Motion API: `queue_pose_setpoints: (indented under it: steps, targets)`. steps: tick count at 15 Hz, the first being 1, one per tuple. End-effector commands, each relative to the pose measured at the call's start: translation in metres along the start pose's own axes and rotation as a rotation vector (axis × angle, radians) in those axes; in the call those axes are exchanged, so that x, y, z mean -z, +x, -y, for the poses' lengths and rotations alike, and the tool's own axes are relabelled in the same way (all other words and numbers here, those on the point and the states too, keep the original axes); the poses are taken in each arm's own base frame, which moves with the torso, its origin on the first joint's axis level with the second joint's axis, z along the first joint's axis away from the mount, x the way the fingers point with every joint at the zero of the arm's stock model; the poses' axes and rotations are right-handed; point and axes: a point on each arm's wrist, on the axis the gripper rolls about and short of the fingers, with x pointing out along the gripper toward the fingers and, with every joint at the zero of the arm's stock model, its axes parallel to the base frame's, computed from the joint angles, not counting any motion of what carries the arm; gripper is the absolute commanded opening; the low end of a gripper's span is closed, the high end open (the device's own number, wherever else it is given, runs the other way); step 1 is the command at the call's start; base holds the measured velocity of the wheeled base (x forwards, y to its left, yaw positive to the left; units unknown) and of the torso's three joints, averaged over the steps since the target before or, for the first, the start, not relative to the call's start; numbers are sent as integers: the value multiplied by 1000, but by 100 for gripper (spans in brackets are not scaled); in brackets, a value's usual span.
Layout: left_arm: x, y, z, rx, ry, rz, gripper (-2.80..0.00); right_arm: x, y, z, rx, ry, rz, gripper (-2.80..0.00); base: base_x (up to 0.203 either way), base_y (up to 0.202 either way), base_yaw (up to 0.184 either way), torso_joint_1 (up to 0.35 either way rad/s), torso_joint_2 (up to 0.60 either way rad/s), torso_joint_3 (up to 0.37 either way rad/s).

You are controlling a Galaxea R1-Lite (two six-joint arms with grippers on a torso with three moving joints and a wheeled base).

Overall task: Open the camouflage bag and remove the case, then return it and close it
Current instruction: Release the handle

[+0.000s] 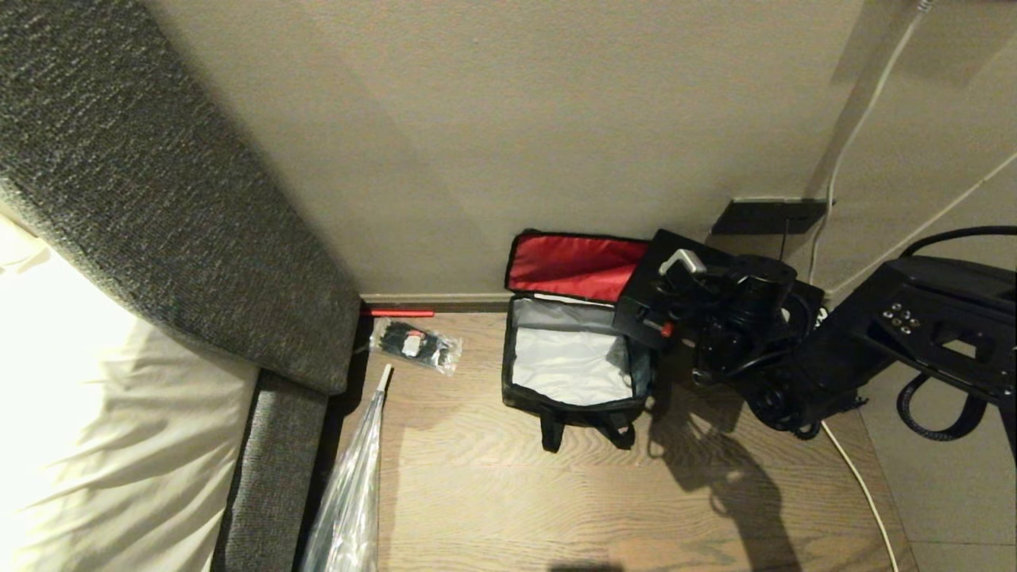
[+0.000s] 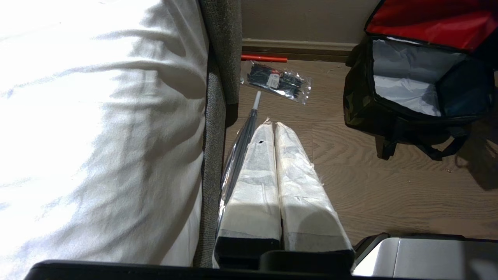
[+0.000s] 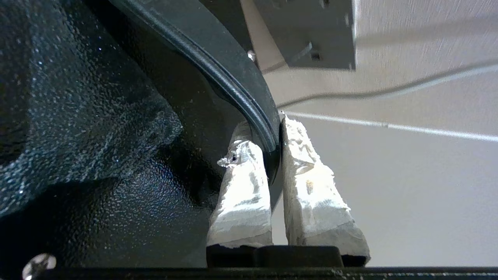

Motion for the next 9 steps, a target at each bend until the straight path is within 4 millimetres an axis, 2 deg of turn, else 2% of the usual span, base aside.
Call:
queue_pose_setpoints:
  steps: [1,6,9]
  targets:
    - [0,0,0,0,0,0,-280,10,7,4,15,-8,-32,-280,0,0,0,0,0,0]
    - [0,0,0,0,0,0,-280,30,16,5,12,-27,-79,-280,0,0,0,0,0,0]
    - [0,0,0,0,0,1,-280,33,14,10,12,-28,-81,-280,0,0,0,0,0,0]
